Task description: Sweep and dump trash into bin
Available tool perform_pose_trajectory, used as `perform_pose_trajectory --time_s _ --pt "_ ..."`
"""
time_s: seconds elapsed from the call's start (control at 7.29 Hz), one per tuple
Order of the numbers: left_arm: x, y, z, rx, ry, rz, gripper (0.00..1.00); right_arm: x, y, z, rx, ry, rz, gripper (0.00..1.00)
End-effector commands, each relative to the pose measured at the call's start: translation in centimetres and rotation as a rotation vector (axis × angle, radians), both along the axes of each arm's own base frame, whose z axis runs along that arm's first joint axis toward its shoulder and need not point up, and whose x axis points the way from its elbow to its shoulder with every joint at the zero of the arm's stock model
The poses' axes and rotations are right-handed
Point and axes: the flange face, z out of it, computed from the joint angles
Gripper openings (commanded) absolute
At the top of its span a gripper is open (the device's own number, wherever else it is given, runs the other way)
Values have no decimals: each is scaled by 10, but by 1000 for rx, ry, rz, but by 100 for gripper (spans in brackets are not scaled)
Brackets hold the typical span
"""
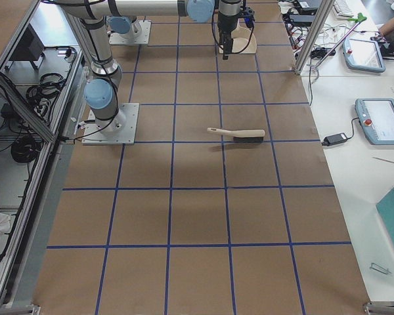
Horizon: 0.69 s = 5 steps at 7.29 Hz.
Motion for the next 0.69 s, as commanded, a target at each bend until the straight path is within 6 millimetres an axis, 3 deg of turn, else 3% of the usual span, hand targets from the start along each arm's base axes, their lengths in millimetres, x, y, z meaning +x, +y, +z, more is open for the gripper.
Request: perform_pose_trajectory --time_s 0.0,0.55 --pt "1 -9 -3 -30 2 2 100 0 0 0 -2 -1 -2 100" --pt "-5 -4 -14 -23 2 -23 100 1 -1 0 -7 -9 -2 100"
